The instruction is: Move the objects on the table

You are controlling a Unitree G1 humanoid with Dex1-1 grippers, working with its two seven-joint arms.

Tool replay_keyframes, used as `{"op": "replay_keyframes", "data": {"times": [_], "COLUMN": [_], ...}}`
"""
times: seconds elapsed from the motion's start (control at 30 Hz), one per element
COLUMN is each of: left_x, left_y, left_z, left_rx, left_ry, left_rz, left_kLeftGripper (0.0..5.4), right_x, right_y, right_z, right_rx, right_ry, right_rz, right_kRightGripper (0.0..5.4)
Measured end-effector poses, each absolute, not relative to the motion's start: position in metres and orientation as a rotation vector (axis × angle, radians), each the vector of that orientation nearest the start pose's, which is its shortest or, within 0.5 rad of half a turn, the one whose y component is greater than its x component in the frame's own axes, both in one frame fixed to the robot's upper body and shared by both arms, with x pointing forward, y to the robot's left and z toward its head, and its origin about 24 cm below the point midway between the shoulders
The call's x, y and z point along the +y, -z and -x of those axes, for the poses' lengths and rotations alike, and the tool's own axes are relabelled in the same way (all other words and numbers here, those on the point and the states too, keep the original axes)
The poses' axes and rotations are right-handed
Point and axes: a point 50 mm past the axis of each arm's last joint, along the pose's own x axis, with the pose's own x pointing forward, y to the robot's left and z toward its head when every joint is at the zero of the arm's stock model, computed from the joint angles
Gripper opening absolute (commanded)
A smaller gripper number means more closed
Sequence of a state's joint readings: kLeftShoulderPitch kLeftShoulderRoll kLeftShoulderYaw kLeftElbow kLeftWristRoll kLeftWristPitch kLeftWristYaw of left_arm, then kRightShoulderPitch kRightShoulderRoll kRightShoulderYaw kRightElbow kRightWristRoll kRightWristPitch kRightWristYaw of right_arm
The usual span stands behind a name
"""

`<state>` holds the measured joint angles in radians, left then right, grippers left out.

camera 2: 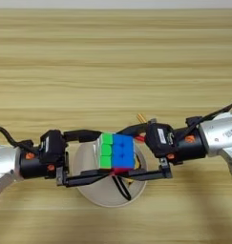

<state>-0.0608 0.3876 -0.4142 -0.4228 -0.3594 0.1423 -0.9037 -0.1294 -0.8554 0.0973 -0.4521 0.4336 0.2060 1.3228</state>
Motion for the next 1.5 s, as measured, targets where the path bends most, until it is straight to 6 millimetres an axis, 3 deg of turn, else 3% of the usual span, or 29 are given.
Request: {"op": "replay_keyframes", "data": {"times": [0.03, 0.63, 1.2, 1.5], "left_x": [0.069, 0.067, 0.08, 0.089], "left_y": [-0.108, -0.106, -0.091, -0.075], "left_z": [-0.191, -0.194, -0.211, -0.222], "left_rx": [-0.156, -0.155, -0.111, -0.082], "left_ry": [1.453, 1.426, 1.266, 1.13], "left_rz": [-0.067, -0.042, -0.059, -0.125], "left_kLeftGripper": [3.28, 3.26, 3.26, 3.26], "right_x": [-0.169, -0.167, -0.175, -0.172], "right_y": [-0.149, -0.151, -0.175, -0.175], "right_z": [-0.205, -0.203, -0.208, -0.212], "right_rx": [0.098, 0.09, -0.042, -0.103], "right_ry": [-1.608, -1.617, -1.519, -1.439], "right_rz": [0.548, 0.517, 0.37, 0.294], "right_kRightGripper": [3.65, 5.4, 5.4, 5.4]}}
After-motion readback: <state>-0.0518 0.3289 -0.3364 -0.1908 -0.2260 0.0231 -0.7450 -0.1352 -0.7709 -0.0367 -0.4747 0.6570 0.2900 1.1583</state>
